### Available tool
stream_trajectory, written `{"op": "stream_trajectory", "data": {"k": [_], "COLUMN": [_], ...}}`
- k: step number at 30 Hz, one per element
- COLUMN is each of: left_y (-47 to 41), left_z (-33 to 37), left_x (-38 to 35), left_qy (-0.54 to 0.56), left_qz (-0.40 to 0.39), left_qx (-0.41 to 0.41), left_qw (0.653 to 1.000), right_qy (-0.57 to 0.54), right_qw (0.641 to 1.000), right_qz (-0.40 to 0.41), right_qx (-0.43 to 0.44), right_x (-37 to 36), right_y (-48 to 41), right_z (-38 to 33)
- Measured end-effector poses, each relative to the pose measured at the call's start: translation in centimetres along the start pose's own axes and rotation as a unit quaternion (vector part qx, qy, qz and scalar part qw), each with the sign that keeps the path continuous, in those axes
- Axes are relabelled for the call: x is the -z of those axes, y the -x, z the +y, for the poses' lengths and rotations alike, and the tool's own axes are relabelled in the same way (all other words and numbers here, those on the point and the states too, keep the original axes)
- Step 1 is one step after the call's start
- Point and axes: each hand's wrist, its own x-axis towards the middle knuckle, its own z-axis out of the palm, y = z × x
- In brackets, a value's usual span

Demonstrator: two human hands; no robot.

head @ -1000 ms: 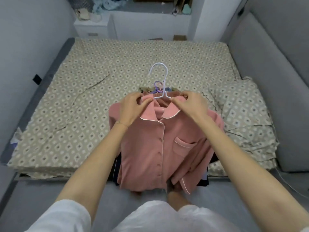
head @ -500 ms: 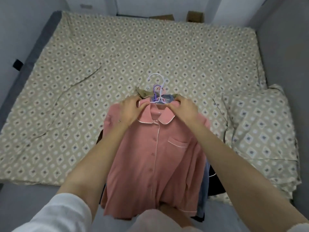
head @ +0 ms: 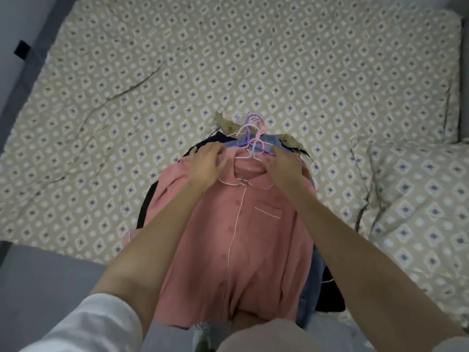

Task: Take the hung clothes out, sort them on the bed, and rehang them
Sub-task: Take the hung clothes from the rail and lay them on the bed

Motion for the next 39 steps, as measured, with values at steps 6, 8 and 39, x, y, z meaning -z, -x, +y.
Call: {"op": "stream_trajectory", "data": {"k": [6, 8, 39], "left_y": [3.2, 4.9, 67.1], "left_z": [-0.2, -0.5, -18.5], "left_x": [2.2, 2.9, 14.0], "left_qy": [-0.042, -0.050, -0.081], "left_qz": [0.000, 0.005, 0.277], "left_qx": [0.015, 0.029, 0.489], "left_qw": [0.999, 0.998, 0.823], "right_qy": [0.044, 0.052, 0.206], "right_qw": [0.993, 0.992, 0.780], "right_qz": [0.062, 0.043, -0.156], "right_qx": [0.092, 0.106, 0.570], "right_x": [-1.6, -1.4, -19.7], "right_y": [1.5, 2.5, 51.0], "right_z": [-1.8, -3.5, -33.0]}}
